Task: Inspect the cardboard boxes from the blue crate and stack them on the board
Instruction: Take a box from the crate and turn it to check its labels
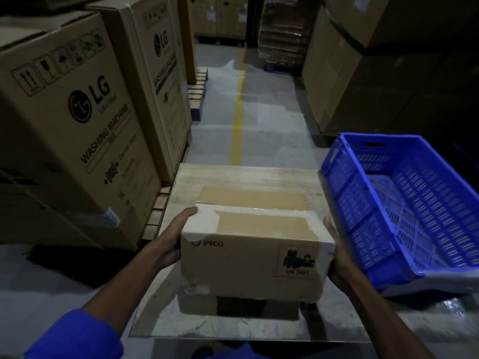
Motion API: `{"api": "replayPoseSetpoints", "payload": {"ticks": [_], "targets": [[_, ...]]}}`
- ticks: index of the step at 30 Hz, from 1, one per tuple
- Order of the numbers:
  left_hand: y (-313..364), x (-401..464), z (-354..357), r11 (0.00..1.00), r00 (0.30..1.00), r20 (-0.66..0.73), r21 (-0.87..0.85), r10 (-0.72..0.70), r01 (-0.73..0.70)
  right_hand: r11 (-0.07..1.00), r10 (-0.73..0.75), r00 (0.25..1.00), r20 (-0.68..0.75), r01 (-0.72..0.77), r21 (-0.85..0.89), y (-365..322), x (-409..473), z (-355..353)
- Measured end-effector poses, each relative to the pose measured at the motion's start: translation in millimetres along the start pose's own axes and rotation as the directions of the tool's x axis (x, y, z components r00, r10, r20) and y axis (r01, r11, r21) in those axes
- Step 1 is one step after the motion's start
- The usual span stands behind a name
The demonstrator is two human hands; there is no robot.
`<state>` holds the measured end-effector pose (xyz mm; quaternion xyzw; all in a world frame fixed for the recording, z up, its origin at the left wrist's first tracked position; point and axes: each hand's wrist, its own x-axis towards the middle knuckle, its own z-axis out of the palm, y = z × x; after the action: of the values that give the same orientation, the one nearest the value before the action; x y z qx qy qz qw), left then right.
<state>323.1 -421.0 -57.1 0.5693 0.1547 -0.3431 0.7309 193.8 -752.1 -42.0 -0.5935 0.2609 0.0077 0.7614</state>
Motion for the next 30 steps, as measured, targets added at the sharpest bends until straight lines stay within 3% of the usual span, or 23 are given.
{"api": "replayPoseSetpoints", "payload": {"ticks": [5,13,18,23,27,30], "targets": [[-17,13,-6,0.986,0.999,-0.015,0.159,0.043,-0.04,0.99,0.103,0.994,-0.041,-0.106,-0.095,9,-1,1],[-24,14,1,0.947,0.99,-0.056,0.303,0.127,-0.105,0.967,0.026,0.999,-0.041,-0.036,-0.251,16,-1,5],[-21,9,4,0.885,0.962,-0.034,0.402,0.272,-0.236,0.976,0.08,0.994,-0.071,-0.092,-0.195,12,3,7],[-3,-1,8,0.869,0.886,-0.036,0.22,0.462,-0.444,0.997,-0.074,0.975,-0.207,0.067,-0.043,2,12,8],[11,-2,16,0.913,0.904,-0.129,0.068,0.408,-0.403,0.993,-0.119,0.964,-0.239,0.117,-0.025,-9,16,9],[12,-3,17,0.925,0.919,-0.107,0.039,0.38,-0.378,0.99,-0.142,0.968,-0.209,0.141,-0.02,-11,13,9]]}}
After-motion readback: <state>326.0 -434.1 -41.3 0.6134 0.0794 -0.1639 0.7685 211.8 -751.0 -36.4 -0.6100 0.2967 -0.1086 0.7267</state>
